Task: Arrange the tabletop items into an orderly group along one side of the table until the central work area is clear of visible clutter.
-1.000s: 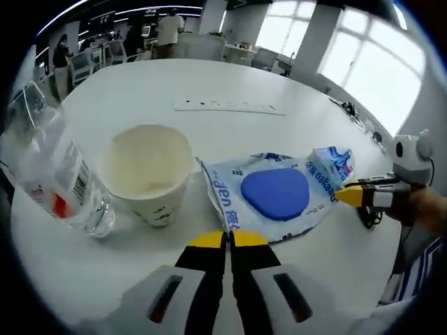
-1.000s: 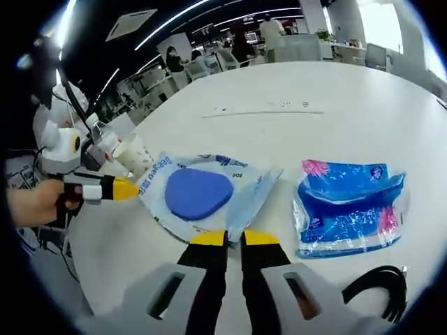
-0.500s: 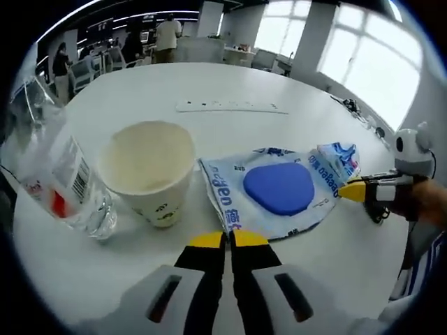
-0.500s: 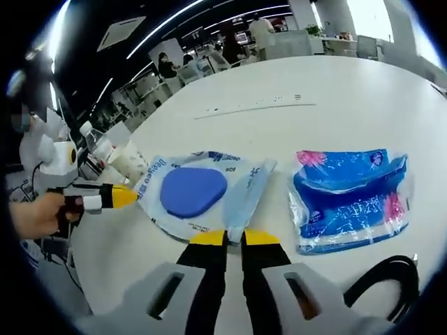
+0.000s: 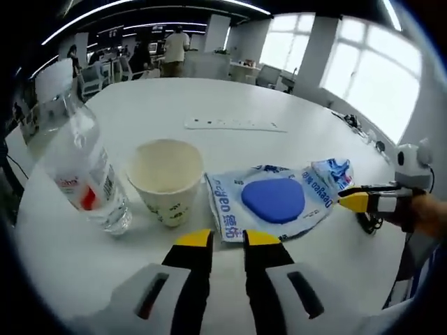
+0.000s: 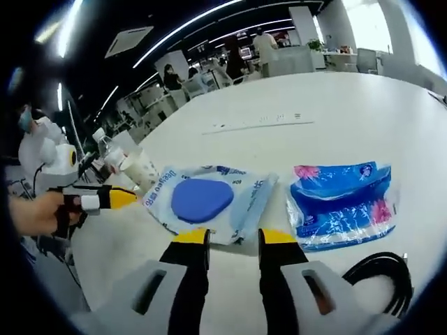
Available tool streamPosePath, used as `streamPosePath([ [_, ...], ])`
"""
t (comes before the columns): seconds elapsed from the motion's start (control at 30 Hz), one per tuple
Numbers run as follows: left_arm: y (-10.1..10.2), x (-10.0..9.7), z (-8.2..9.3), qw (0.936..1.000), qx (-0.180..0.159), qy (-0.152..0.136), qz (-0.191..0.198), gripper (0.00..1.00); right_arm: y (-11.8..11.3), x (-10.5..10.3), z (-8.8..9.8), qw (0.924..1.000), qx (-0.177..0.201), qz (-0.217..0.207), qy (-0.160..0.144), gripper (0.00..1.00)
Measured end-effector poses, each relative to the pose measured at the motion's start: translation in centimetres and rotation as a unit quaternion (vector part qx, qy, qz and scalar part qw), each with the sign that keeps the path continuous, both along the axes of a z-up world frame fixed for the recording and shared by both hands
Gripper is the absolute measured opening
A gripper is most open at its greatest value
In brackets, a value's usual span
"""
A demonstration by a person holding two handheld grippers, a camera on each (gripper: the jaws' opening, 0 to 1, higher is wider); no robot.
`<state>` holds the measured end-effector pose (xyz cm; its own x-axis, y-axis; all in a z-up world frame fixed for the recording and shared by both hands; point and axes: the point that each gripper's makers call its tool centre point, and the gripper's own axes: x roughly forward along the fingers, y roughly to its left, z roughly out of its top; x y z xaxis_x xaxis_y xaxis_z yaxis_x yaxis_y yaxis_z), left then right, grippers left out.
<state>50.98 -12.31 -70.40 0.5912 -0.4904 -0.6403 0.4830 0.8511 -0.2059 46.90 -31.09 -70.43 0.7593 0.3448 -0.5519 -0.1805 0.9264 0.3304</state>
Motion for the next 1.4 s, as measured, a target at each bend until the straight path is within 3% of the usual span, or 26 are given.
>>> streamPosePath([
  [0.1, 1.1, -1.2, 1.4, 0.9997, -0.001, -0.026, -0.003, 0.38, -0.1, -0.9, 1.1, 0.9996, 0.023, -0.014, -0.005, 0.36],
  [0.2, 1.9, -1.9, 2.1, 0.9994, -0.006, -0.033, -0.002, 0.48, -0.2, -2.1, 1.8, 0.9995, 0.024, -0.014, -0.012, 0.42],
  [0.33, 3.4, -2.9, 3.4, 0.9988, -0.028, -0.039, 0.011, 0.56, -1.1, -3.8, 2.3, 0.9991, 0.028, -0.027, -0.015, 0.51],
  [0.47, 4.6, -4.1, 4.0, 0.9987, -0.027, -0.042, 0.011, 0.64, -1.8, -5.4, 3.1, 0.9984, 0.039, -0.035, -0.02, 0.58],
  [0.6, 5.7, -6.1, 4.5, 0.9987, -0.029, -0.042, 0.003, 0.72, -2.0, -8.2, 4.2, 0.9992, 0.018, -0.023, -0.029, 0.62],
  [1.1, 9.9, -13.6, 6.8, 0.9977, -0.057, -0.029, -0.024, 0.87, -3.2, -16.6, 4.4, 0.9996, 0.015, -0.021, -0.013, 0.66],
  [1.4, 13.1, -17.0, 7.0, 0.9985, -0.029, -0.036, -0.03, 0.91, -3.8, -20.0, 4.7, 0.9991, 0.02, -0.037, -0.009, 0.68],
])
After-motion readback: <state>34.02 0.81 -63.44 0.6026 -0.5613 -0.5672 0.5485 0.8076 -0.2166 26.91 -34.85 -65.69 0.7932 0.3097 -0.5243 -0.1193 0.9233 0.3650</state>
